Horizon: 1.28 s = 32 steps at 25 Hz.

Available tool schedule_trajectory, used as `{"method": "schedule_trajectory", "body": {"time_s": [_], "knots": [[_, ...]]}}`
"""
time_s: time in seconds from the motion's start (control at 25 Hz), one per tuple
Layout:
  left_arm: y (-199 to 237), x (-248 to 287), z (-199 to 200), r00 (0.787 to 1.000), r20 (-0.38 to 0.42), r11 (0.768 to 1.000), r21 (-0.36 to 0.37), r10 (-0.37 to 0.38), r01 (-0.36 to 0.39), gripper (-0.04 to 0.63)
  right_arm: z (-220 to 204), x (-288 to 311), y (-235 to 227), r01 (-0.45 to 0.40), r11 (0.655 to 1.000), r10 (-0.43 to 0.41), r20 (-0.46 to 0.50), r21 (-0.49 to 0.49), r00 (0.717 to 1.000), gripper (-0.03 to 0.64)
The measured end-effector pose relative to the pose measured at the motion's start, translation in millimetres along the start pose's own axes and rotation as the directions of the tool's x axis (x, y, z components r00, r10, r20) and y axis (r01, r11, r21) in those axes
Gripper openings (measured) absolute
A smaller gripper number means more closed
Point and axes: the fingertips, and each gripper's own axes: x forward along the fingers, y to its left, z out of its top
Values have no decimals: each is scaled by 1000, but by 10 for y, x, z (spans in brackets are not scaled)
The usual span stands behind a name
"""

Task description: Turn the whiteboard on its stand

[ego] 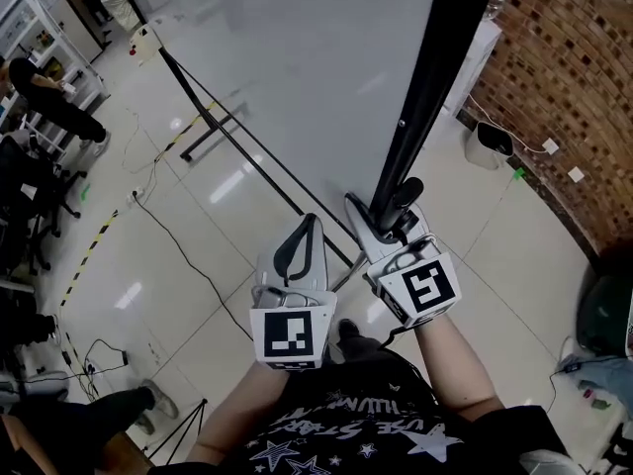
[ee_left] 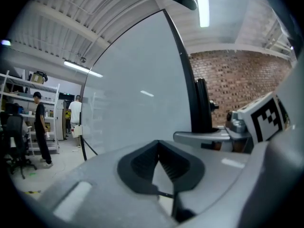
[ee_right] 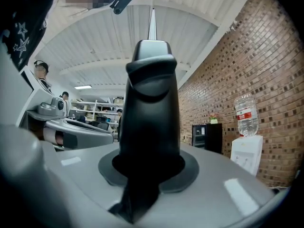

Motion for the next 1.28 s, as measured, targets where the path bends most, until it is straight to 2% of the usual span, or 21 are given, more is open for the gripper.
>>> {"method": "schedule_trajectory", "body": {"time_s": [0.16,0.44,0.72,0.92,1.04,1.16,1.28], "knots": [[-254,1,-6,999,-22,999,-11,-43,43,6,40,-195,32,-36,999,36,13,18,999,100],[-483,-54,-18,987,-18,987,-23,-157,157,6,-19,-336,-2,-18,1000,18,3,8,1000,100],[-636,-141,-29,963,-14,963,-13,-268,268,6,29,-506,-74,-15,1000,15,15,21,1000,100],[-776,-118,11,946,-6,945,39,-324,324,6,49,-711,-237,-9,1000,8,21,8,1000,100],[-897,-166,37,941,0,940,32,-339,339,5,77,-887,-307,-11,1000,11,27,7,1000,100],[-1036,-252,5,941,-9,939,57,-340,340,6,93,-1057,-375,5,1000,-5,43,14,999,100],[-1249,-320,-36,942,-18,941,39,-335,336,6,132,-1187,-398,-14,1000,12,67,25,998,100]]}}
